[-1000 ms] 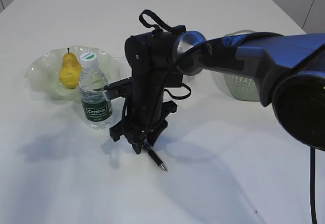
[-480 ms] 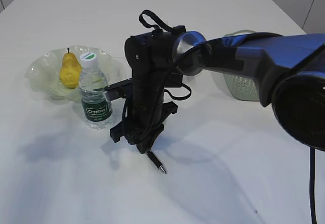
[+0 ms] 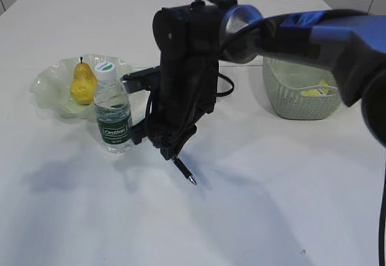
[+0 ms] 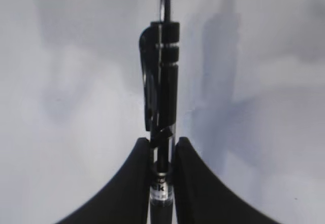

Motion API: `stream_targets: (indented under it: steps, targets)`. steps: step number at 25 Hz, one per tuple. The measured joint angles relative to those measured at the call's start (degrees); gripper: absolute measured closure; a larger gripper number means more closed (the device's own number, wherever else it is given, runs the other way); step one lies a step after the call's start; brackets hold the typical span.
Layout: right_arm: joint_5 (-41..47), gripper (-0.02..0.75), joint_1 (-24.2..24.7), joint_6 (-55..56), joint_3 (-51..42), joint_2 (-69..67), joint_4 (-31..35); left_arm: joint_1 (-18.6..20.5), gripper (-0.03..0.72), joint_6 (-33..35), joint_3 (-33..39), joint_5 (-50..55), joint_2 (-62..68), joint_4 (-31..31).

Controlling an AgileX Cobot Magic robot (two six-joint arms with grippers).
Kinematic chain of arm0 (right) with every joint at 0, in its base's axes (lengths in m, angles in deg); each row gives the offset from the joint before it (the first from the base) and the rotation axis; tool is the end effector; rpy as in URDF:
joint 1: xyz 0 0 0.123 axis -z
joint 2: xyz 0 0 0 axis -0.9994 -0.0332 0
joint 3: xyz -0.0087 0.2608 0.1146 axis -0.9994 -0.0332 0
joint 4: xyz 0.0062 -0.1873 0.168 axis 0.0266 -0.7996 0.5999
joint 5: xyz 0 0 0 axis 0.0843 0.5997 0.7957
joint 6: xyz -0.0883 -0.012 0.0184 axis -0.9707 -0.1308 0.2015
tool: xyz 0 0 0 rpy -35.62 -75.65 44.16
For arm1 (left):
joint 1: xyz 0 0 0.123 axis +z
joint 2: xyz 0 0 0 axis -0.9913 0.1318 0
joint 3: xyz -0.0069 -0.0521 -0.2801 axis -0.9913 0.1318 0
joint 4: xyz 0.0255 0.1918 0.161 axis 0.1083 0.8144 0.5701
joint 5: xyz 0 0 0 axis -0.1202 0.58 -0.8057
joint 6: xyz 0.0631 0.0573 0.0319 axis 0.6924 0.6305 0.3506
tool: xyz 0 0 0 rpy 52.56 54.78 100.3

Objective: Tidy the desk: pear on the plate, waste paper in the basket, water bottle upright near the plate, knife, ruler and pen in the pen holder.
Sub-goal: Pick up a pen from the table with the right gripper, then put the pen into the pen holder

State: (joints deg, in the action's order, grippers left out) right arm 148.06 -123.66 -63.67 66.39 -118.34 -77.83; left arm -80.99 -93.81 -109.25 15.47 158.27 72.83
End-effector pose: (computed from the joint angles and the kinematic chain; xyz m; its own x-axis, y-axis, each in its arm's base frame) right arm 0.3860 0.2872 0.1641 -0.8229 -0.5605 -0.0926 -0.5678 0.8167 0.1028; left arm 0.2282 -0.0019 0.2783 -0.9143 -0.1737 -0.3659 -0.1334 0.9821 -0.1330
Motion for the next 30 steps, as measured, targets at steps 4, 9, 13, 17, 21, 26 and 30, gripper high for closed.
stream_targets:
  steps: [4,9,13,17,21,26,30]
  targets:
    - [0.1,0.661,2.1,-0.7,-2.4,4.9,0.8,0.0,0.223,0.0,0.0,1.0,0.0,0.0]
    - [0.1,0.666,6.4,-2.5,-10.8,12.7,2.6,0.0,0.223,0.0,0.0,1.8,0.0,0.0]
    - [0.1,0.666,9.9,-5.0,-21.3,20.3,3.2,0.0,0.223,0.0,0.0,2.5,0.0,0.0]
    - [-1.2,0.666,11.1,-7.7,-32.4,28.1,2.4,0.0,0.223,0.0,0.0,2.9,0.0,0.0]
    - [-7.4,0.666,11.1,-9.6,-41.4,33.7,2.2,0.0,0.223,0.0,0.0,3.2,0.0,0.0]
    - [-18.2,0.666,11.4,-10.0,-45.8,34.3,2.8,0.0,0.223,0.0,0.0,3.9,0.0,0.0]
    - [-29.0,0.666,11.4,-10.2,-45.9,34.3,3.1,0.0,0.223,0.0,0.0,4.2,0.0,0.0]
